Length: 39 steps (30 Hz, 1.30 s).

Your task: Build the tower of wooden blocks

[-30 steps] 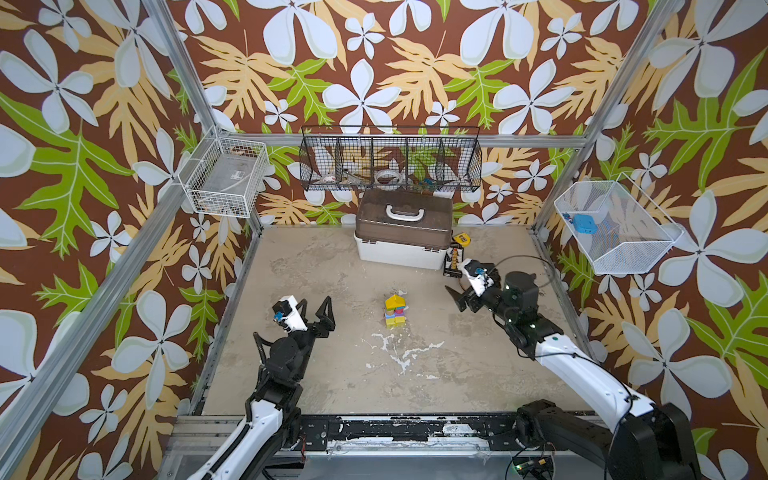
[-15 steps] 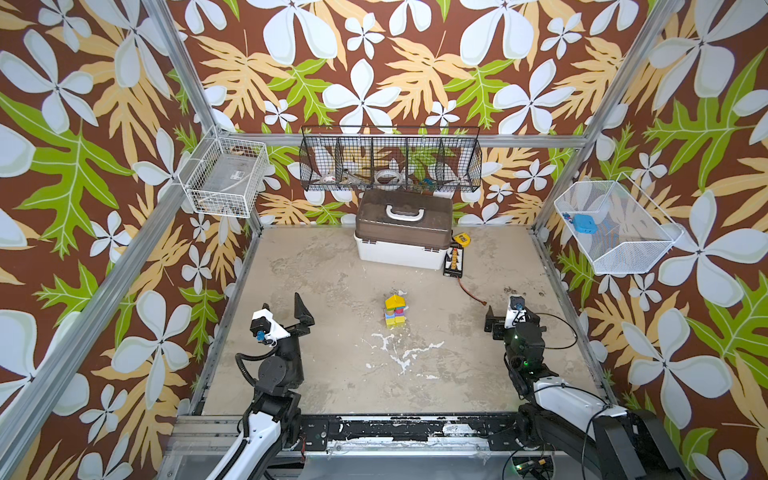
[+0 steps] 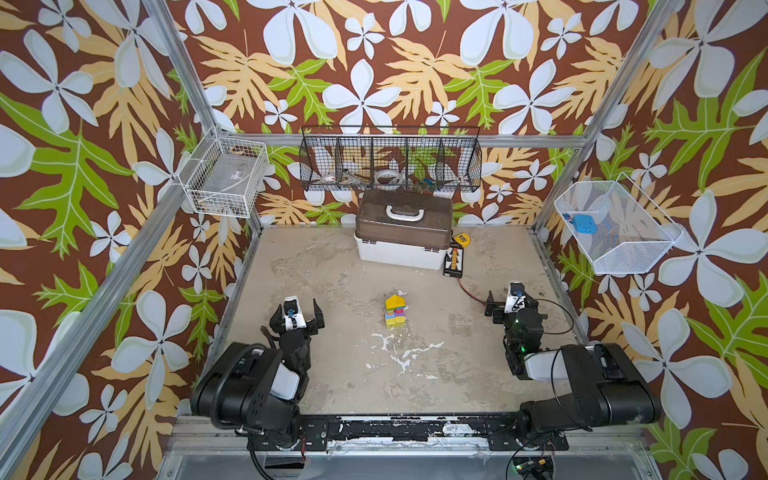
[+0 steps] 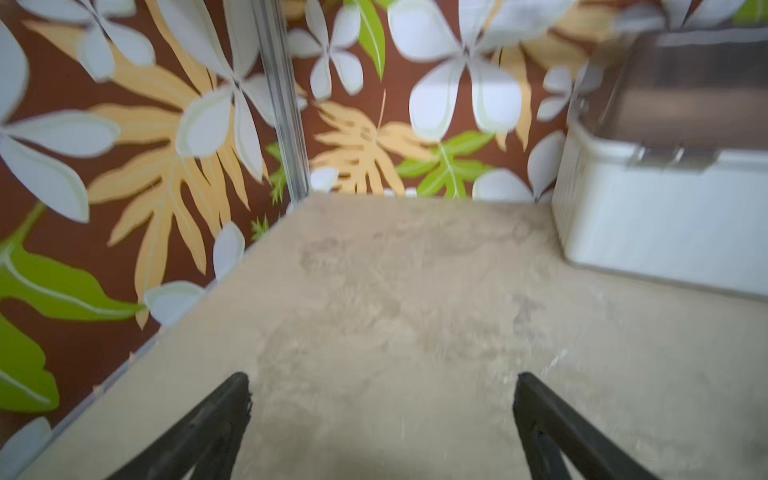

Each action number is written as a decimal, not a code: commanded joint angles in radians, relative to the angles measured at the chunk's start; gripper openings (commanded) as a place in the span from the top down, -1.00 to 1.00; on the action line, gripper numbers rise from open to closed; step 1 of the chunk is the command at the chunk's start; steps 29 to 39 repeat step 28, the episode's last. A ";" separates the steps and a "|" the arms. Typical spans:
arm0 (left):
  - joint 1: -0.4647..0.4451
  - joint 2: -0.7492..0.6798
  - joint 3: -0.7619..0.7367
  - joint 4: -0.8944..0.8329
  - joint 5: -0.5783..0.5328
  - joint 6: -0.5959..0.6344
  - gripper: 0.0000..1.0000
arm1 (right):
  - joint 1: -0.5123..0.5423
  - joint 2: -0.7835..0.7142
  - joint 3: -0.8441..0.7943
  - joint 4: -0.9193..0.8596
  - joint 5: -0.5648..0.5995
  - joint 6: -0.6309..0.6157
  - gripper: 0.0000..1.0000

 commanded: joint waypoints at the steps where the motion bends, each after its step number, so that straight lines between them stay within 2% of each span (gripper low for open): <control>1: 0.058 -0.029 0.059 -0.026 0.146 -0.071 -0.99 | -0.006 0.002 0.006 0.046 -0.058 0.025 -0.99; 2: 0.062 0.007 0.074 0.003 0.149 -0.058 -0.98 | -0.007 0.002 0.006 0.038 -0.057 0.026 -0.99; 5: 0.083 -0.015 0.131 -0.151 0.143 -0.103 -0.99 | -0.008 0.005 0.006 0.046 -0.060 0.026 -0.99; 39: 0.090 -0.003 0.135 -0.135 0.153 -0.101 -0.99 | -0.010 0.004 0.009 0.037 -0.064 0.027 -0.99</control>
